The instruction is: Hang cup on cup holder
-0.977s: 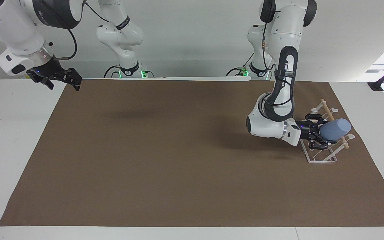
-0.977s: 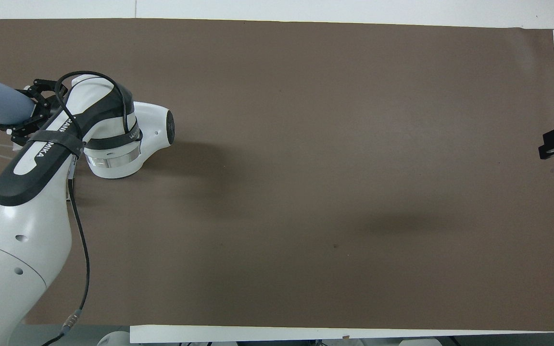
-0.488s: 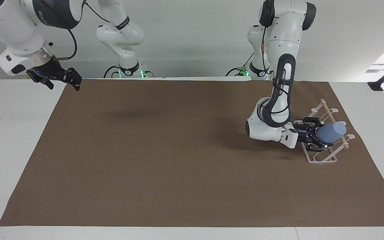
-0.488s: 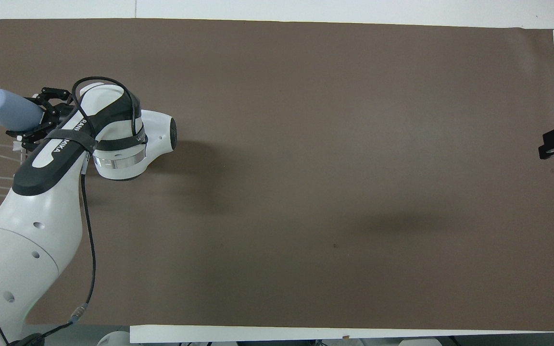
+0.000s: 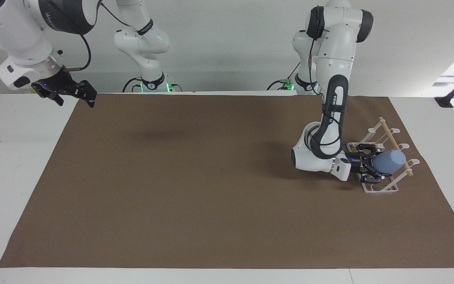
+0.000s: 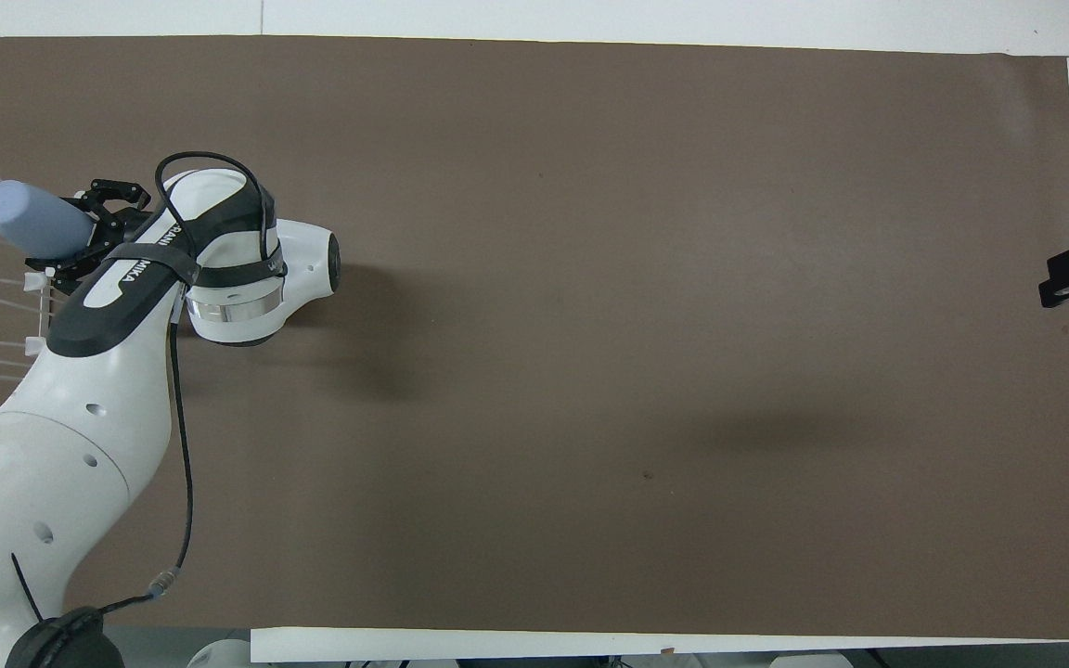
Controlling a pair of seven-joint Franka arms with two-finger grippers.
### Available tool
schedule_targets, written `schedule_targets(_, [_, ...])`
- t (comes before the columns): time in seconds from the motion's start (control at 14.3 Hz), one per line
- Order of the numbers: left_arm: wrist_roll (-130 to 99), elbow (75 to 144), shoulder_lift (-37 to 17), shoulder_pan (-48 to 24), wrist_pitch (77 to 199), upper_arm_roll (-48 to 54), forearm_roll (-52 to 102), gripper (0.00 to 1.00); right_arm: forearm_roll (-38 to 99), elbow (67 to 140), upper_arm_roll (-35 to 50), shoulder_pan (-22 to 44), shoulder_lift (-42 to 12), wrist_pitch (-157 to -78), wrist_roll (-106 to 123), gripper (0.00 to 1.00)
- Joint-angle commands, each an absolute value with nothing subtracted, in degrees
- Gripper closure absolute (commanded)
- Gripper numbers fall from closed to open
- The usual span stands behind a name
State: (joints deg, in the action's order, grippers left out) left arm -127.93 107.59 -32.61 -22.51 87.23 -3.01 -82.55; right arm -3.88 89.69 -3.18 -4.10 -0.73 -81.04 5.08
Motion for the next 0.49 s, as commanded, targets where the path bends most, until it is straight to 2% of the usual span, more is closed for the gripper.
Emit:
schedule_targets(0.0, [-127.8, 105.4, -33.2, -21.2, 88.6, -2.5, -83.5, 0.0, -3.0, 91.1, -3.1, -4.4, 0.4, -81.8, 4.7, 0.01])
schedule_targets(0.42, [-124.8, 102.9, -33.6, -21.5, 91.8, -2.5, -83.3, 0.0, -3.0, 91.1, -3.0, -4.4, 0.4, -81.8, 4.7, 0.01])
